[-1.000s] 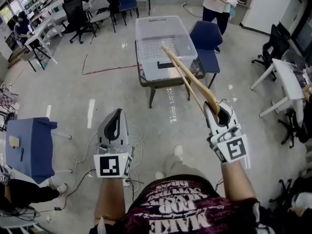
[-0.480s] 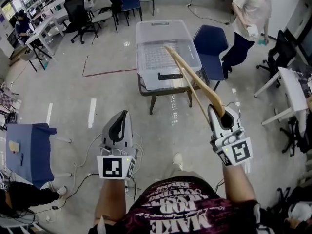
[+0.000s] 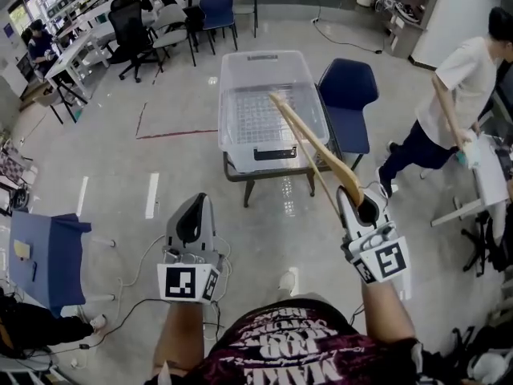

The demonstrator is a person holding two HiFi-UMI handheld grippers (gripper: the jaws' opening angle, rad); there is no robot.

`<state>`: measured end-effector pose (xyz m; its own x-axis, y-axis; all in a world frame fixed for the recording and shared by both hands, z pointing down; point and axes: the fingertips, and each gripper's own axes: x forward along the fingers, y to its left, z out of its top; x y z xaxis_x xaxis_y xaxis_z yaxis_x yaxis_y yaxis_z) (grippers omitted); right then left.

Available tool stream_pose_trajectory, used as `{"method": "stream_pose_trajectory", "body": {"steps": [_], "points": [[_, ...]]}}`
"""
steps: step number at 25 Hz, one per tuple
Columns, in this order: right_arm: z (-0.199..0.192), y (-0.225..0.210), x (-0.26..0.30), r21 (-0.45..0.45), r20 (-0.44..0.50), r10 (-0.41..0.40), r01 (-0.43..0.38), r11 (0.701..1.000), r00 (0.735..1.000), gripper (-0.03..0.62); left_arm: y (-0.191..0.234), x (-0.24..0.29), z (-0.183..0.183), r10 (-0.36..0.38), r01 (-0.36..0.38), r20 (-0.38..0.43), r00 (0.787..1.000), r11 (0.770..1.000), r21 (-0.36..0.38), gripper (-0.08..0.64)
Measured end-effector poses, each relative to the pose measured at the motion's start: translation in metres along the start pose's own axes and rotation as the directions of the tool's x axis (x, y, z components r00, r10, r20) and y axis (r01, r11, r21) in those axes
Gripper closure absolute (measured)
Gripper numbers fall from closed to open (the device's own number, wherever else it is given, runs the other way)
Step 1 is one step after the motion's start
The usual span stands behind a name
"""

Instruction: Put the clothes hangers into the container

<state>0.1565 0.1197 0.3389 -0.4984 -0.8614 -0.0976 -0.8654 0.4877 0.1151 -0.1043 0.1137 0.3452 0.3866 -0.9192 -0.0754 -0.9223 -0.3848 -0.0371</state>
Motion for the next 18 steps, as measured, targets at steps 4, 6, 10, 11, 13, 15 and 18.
{"method": "stream_pose_trajectory", "body": {"steps": [4,6,10,11,13,15,18], "points": [[-0.001,-0.024,0.01,-0.001,-0.003,0.008,-0.008,1.0,1.0,0.534,-0.008,0.024,0.004,-0.004,0.004,0.007,1.0,1.0,0.003,0.555],[-0.002,-0.037,0.015,0.003,0.0,0.014,-0.014,1.0,1.0,0.534,-0.012,0.039,0.003,0.007,-0.007,-0.005,1.0,1.0,0.021,0.555],[-0.007,-0.055,0.02,0.003,0.006,0.044,-0.044,0.999,0.999,0.534,-0.016,0.056,0.0,0.031,-0.031,-0.005,1.0,0.999,0.032,0.555],[-0.008,-0.058,0.021,0.0,0.008,0.05,-0.05,0.999,0.999,0.534,-0.018,0.058,0.0,0.038,-0.038,-0.004,0.999,0.998,0.046,0.555],[-0.011,-0.065,0.024,-0.002,0.008,0.05,-0.05,0.999,0.999,0.534,-0.021,0.061,-0.001,0.055,-0.055,-0.005,0.998,0.995,0.089,0.555],[-0.016,-0.07,0.025,0.003,0.0,0.039,-0.039,0.999,0.999,0.534,-0.027,0.061,-0.002,0.063,-0.061,-0.006,0.998,0.988,0.142,0.555],[-0.023,-0.073,0.032,0.018,-0.009,0.036,-0.036,0.999,0.999,0.534,-0.027,0.061,-0.007,0.066,-0.063,-0.013,0.998,0.982,0.176,0.555]]}}
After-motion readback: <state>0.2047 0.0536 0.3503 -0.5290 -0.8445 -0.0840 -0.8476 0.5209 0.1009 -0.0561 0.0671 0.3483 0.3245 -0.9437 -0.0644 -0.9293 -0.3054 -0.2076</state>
